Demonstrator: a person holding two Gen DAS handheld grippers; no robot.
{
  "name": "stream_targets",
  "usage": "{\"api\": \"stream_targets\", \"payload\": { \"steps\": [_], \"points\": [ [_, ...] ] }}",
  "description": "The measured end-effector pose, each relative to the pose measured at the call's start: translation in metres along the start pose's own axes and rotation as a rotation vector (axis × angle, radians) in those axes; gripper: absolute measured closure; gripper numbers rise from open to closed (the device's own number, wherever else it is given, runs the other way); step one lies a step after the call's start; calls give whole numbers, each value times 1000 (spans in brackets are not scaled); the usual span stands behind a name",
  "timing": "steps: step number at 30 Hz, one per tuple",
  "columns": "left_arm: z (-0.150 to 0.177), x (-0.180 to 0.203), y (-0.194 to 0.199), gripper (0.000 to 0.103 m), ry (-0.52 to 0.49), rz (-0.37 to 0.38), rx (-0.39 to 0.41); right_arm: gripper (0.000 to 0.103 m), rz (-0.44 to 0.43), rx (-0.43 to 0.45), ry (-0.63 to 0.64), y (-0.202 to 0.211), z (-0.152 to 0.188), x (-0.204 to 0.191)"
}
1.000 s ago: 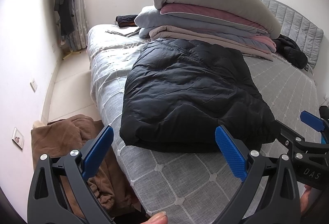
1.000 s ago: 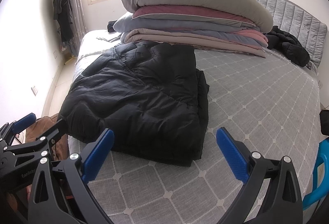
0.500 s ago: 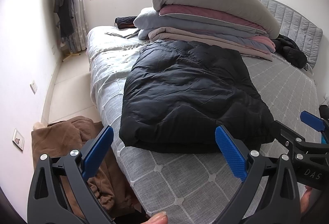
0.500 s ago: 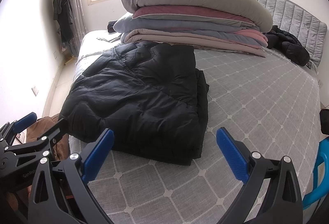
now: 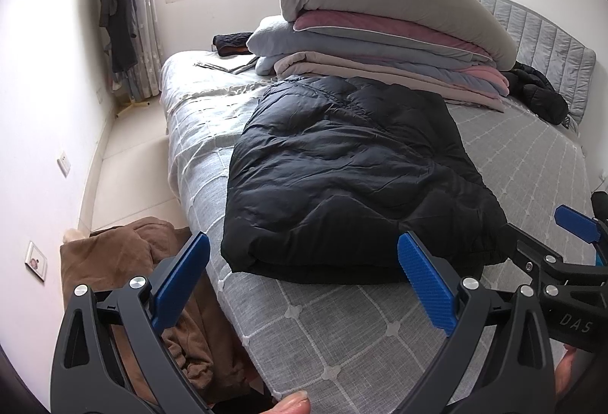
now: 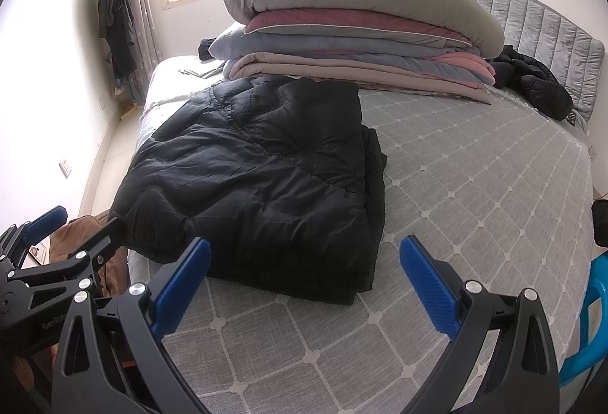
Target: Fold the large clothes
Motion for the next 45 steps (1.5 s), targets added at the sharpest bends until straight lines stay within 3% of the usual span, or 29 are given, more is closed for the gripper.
{"api": "stream_targets", "payload": {
  "steps": [45],
  "points": [
    [0, 1, 0, 8, -2, -3, 0, 7, 0, -4, -13, -2, 2, 0]
  ]
}}
Point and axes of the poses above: each gripper's, at about its wrist camera, not at the fingertips, and y roughly against the way its jaws point, x to its right, z to its underside, the point moved 4 cm from there along -y, roughly the way its jaws point, and after that the axes turned 9 degrees about -z, right-handed, at the moved point
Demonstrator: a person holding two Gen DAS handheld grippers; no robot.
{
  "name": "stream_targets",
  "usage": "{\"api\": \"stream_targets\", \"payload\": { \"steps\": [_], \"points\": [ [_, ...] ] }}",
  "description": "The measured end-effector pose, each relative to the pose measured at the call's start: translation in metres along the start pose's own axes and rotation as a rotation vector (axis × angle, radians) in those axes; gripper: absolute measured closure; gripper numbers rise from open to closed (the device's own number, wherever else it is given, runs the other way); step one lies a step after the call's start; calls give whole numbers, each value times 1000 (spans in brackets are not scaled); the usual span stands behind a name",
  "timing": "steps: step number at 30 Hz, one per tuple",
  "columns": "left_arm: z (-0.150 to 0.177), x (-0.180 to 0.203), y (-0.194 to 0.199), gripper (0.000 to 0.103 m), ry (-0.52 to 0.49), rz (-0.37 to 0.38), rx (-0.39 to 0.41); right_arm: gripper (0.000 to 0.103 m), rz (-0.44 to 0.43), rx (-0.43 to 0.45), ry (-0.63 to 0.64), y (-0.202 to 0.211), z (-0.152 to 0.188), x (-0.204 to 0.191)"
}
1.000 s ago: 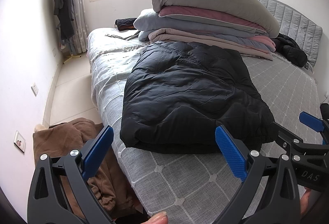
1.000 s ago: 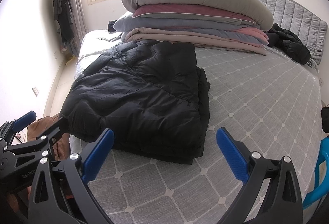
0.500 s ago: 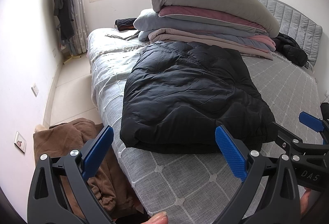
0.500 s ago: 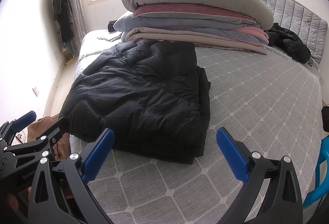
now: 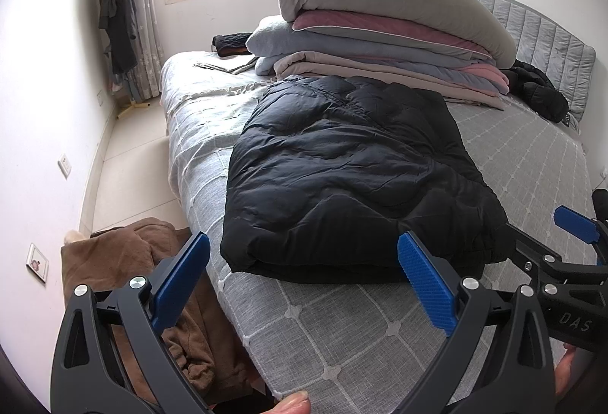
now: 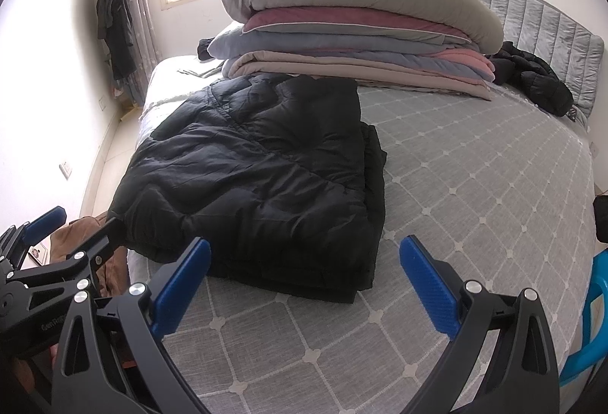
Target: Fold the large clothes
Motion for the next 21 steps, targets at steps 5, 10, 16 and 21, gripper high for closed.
{"api": "stream_targets", "payload": {
  "steps": [5, 10, 16, 21],
  "points": [
    [0, 0, 0, 8, -1, 1, 0, 7, 1, 3, -5, 1, 0, 1],
    [0, 0, 0, 8, -1, 2, 0, 7, 2, 0, -8, 0, 1, 2],
    [0, -1, 0, 8, -2, 2, 1, 7, 1, -3, -6, -1, 3, 1],
    [1, -1, 0, 8, -2, 1, 1, 7, 2, -4, -7, -1, 3, 0]
  ]
}}
Point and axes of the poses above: each gripper's, at about its wrist camera, not at the fingertips, and y roughly against the way its jaws point, x to its right, z to its underside, the point moved 4 cm from there along -y, roughly the way its jaws point, and after that the axes turned 9 degrees about -z, right-handed, at the moved point
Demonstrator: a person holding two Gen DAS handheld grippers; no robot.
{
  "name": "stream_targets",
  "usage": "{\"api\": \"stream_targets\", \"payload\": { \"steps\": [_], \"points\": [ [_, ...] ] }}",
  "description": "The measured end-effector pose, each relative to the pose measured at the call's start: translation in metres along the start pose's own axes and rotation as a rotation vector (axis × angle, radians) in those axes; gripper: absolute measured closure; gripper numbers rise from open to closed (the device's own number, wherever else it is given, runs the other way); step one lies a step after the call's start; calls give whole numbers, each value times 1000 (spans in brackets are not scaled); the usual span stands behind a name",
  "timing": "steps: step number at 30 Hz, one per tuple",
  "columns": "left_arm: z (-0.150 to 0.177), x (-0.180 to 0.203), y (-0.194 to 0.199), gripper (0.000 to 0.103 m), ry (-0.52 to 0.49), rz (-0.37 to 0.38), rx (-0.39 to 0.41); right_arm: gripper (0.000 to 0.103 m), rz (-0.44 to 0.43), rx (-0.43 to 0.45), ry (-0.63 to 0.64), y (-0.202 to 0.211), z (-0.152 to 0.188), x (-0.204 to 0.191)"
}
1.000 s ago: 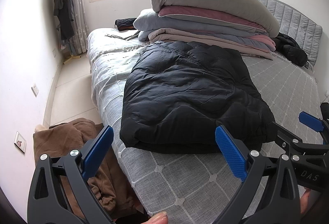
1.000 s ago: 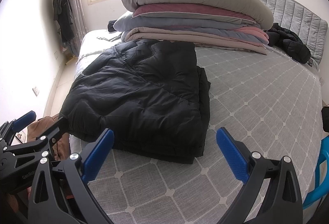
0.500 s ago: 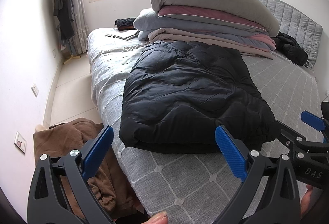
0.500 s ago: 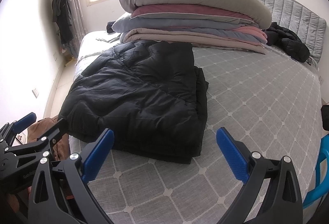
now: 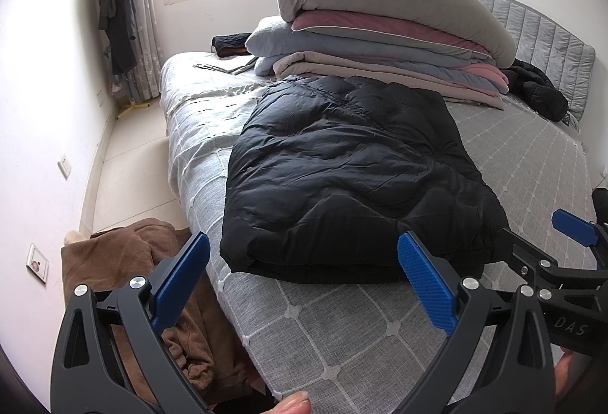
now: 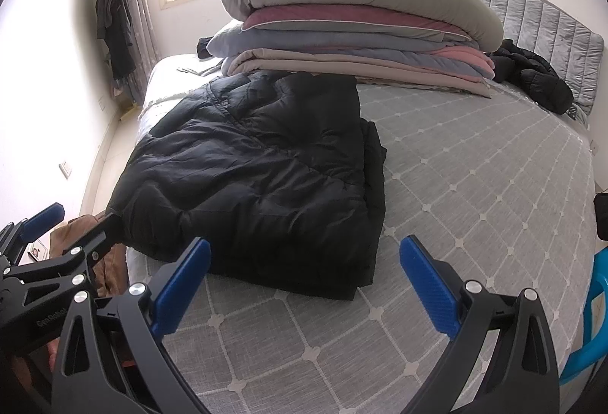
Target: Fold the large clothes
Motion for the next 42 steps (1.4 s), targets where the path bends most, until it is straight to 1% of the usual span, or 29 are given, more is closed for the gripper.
{"api": "stream_targets", "payload": {
  "steps": [21, 26, 28, 30, 32, 34, 36, 38, 42],
  "points": [
    [1, 2, -4, 8, -11, 2, -3, 7, 8, 1, -3, 0, 1, 3],
    [1, 4, -8, 8, -9, 16, -16, 7, 0, -12, -11, 0, 2, 9],
    [2, 5, -12, 8, 3, 48, -43, 7, -11, -23, -31, -1, 4, 18],
    [5, 5, -18, 8, 27, 96, -86, 7, -25, -39, -71, -1, 9, 33],
    [6, 6, -23, 8, 40, 120, -110, 7, -52, -61, -110, -2, 17, 47],
    [7, 8, -29, 8, 56, 156, -145, 7, -57, -88, -140, -3, 25, 60],
    [12, 12, -37, 8, 70, 199, -197, 7, -61, -118, -169, -5, 33, 73],
    [15, 18, -41, 8, 56, 197, -217, 7, -60, -131, -184, -3, 39, 82],
    [19, 36, -42, 8, -28, 165, -220, 7, -60, -143, -192, 2, 43, 94]
  ]
}}
Point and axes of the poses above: each gripper's, at about its wrist camera, not at the fingertips, and y roughly against the way its jaws point, x to its right, z to its underside, the point moved 4 cm from there along -y, roughly the way its jaws point, and after that the axes turned 9 degrees about -z, right-handed, at the moved point
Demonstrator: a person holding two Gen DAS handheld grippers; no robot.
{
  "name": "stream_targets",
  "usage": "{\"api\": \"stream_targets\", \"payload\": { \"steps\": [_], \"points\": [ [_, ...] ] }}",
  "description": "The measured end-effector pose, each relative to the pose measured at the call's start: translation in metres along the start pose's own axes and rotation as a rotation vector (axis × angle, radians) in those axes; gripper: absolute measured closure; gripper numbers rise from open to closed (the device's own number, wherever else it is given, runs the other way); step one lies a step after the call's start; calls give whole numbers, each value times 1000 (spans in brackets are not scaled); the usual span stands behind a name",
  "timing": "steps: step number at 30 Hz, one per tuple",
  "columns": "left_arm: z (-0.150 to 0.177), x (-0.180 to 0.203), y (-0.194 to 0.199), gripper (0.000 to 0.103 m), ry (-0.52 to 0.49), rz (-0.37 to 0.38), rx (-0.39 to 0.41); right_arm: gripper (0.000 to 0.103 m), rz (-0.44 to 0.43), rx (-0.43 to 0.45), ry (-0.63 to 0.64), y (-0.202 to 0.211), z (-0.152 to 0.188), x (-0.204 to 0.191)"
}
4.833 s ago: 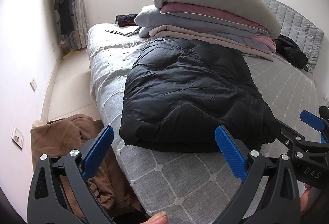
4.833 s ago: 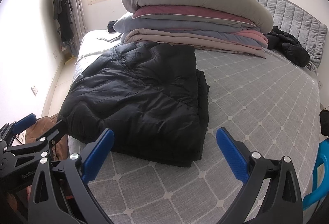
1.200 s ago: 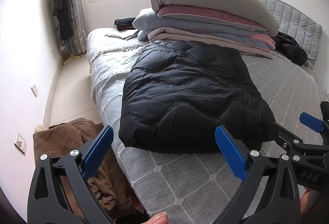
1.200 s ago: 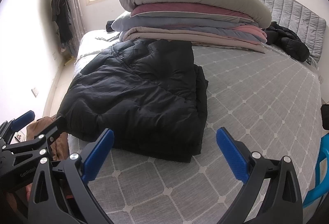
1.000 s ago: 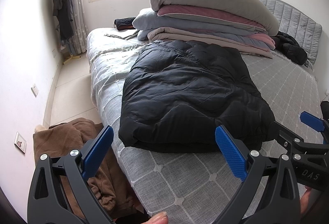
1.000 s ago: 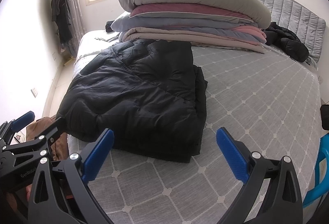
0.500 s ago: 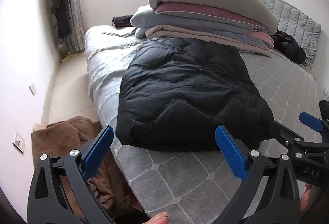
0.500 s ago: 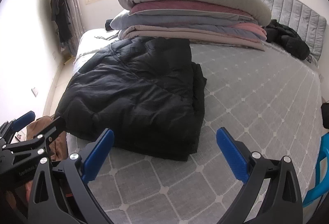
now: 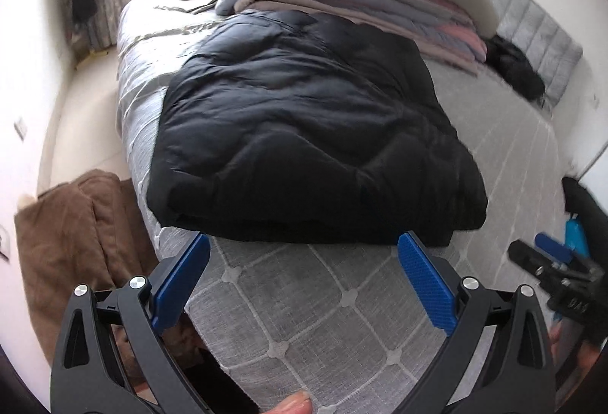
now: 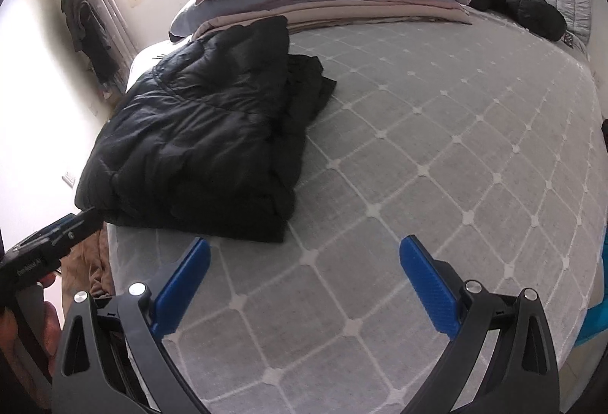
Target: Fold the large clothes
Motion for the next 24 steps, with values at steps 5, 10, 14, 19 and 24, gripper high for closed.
{"api": "stream_targets", "payload": {
  "steps": [5, 10, 14, 19, 24],
  "points": [
    [3, 31, 0, 8, -119, -72, -2, 7, 43, 20, 6, 13, 7, 19],
    [2, 60, 6, 8, -179, -128, 30, 7, 89, 61, 23, 27, 22, 38],
    [2, 78, 7, 8, -168, -75, 23, 7, 93, 60, 12, 32, 34, 46],
    [5, 85, 16, 8, -137, -19, 119, 7, 84, 66, 20, 42, 48, 42],
    [11, 76, 42, 8, -126, -54, 254, 7, 78, 76, 38, 56, 59, 29]
  ]
}}
Point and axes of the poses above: each gripper's, at about its wrist camera, not at the fingertips, and y roughly against the way its jaws point, x to its right, z to its underside, the point moved 4 cm from there along -y, roughly the way its jaws point, and after that the axes turned 9 degrees about -z, right-handed, at the moved point
